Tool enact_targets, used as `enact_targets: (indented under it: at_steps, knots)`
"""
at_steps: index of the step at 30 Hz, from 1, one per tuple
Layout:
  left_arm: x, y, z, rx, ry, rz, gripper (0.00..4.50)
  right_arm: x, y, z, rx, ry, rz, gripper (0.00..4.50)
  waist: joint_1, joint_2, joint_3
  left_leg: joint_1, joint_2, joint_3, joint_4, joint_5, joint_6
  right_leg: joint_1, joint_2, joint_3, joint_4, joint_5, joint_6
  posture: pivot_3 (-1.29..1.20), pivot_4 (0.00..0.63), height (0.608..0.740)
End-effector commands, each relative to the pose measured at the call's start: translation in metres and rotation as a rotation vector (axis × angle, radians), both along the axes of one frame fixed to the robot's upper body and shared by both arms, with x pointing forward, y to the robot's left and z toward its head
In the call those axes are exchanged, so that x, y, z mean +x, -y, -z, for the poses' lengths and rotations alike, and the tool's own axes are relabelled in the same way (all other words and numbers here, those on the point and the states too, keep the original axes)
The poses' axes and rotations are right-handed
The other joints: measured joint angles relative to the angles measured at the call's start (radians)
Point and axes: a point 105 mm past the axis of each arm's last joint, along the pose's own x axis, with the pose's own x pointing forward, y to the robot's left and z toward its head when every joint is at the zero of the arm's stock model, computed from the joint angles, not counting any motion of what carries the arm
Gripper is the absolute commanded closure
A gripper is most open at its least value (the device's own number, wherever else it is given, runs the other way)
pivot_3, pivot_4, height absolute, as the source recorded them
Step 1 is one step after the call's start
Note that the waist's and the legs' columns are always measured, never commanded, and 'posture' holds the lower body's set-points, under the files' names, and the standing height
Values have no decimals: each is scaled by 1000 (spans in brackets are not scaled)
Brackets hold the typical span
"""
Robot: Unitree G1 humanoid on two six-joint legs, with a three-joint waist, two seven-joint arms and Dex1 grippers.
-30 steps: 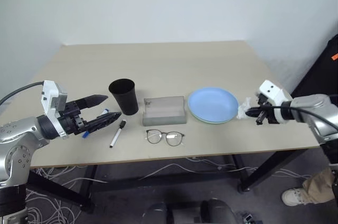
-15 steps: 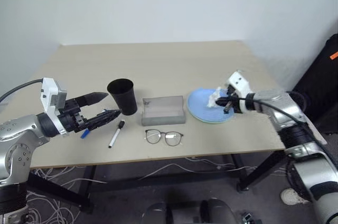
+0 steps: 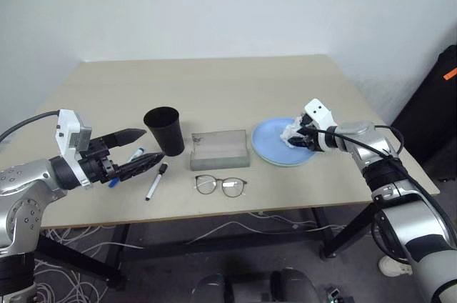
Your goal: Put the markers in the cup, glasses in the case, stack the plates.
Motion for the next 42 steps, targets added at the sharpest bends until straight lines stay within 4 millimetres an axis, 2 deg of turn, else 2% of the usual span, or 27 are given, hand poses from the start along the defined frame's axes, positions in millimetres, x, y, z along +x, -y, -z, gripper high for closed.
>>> enact_targets:
  at_steps: [1,2,5,8,10,13,16,21,27,33,42]
  knots:
    - [0,2,-16,8,72,11,0,6,9,-37,12,94,2,816,1,0,0,0,0,0,0,0,0,0,0,0,0,0,0,0,0,737]
    - [1,3,-17,10,73,15,0,5,11,-43,21,104,-9,467,1,0,0,0,0,0,0,0,0,0,0,0,0,0,0,0,0,737]
    - [3,5,-16,25,74,27,0,-3,15,-60,62,128,-54,467,1,0,0,0,0,0,0,0,0,0,0,0,0,0,0,0,0,737]
    - [8,11,-14,63,74,56,0,-24,20,-85,94,184,-171,467,3,0,0,0,0,-1,0,0,0,0,0,0,-1,0,0,0,0,737]
    - [12,18,-9,106,72,87,0,-41,22,-92,90,189,-243,467,5,0,0,0,0,-2,0,0,0,1,0,-1,-1,0,0,0,0,737]
    - [19,34,3,189,59,174,0,-64,27,-93,75,164,-322,467,4,0,0,0,-1,-2,0,0,0,1,-1,-1,-1,0,0,0,0,737]
    - [25,46,15,288,58,258,0,-77,26,-93,72,149,-363,467,2,0,0,1,0,-1,1,0,1,1,-1,0,0,0,0,0,0,737]
    - [38,64,27,413,89,392,0,-78,26,-93,71,160,-336,467,2,0,0,1,0,0,2,0,0,0,0,-2,0,0,-1,0,0,737]
    - [52,80,47,551,117,531,0,-87,23,-88,74,143,-356,467,10,0,0,-1,0,-1,2,-1,1,-1,-1,-2,-1,1,-1,0,0,737]
    - [52,101,61,593,111,682,0,-92,20,-86,81,133,-368,467,18,-1,0,-3,0,-1,7,-4,3,-1,-1,-2,-1,1,-1,0,0,737]
    - [54,115,73,658,106,799,0,-103,15,-77,45,97,-420,467,28,-1,0,-4,1,-2,9,-4,4,0,-1,-3,0,1,-1,0,0,737]
